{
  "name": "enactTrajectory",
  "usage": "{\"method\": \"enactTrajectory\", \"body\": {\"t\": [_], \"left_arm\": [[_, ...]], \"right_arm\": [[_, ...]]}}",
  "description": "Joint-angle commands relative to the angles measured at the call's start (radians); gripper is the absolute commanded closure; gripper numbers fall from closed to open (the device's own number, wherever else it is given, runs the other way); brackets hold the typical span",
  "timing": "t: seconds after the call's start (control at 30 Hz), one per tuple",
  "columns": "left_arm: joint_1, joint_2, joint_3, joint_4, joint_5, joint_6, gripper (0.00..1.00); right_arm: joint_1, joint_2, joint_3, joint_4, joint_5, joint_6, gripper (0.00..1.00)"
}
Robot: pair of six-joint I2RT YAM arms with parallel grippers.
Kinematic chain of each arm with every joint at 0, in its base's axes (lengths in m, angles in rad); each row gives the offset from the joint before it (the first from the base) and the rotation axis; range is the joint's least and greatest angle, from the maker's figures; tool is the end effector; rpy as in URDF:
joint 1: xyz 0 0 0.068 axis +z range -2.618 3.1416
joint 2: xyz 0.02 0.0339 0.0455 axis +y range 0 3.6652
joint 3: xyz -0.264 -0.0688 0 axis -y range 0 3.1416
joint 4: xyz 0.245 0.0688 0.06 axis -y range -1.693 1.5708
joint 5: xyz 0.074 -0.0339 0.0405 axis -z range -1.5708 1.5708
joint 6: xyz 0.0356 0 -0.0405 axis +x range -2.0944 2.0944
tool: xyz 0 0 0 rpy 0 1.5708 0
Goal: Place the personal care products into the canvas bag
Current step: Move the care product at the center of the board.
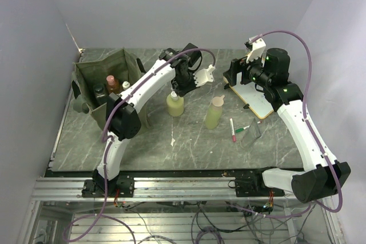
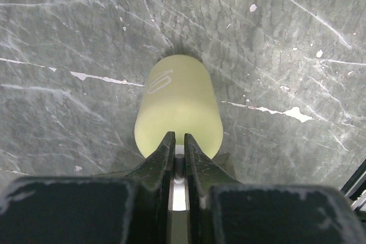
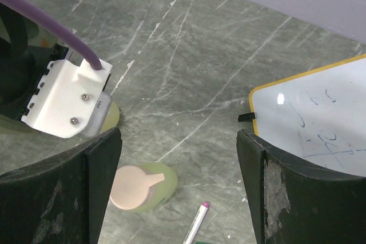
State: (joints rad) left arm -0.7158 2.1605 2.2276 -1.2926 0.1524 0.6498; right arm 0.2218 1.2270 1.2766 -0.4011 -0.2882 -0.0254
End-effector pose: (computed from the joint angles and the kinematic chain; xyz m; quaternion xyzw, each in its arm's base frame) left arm 0.3316 -0.2956 0.3065 0.6299 0.7538 -0.0806 0.1687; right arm 0.2653 0.0702 0.3969 -0.1816 0.7950 0.1727 0.5524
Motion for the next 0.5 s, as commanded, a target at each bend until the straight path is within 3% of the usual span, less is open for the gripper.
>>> {"method": "enactTrajectory", "body": {"t": [0.0,0.47], "left_arm": [[-0.007,-0.001,0.061,0.012,-0.001,-0.011,0.82],[-0.007,-0.050,0.044,0.077,-0.022,-0.004,0.42]], "right_arm": [[-0.009,-0.014,-0.010,0.021,0.004,-0.006,0.18],[-0.013,-0.017,-0.012,0.024,0.005,-0.008,0.18]]}}
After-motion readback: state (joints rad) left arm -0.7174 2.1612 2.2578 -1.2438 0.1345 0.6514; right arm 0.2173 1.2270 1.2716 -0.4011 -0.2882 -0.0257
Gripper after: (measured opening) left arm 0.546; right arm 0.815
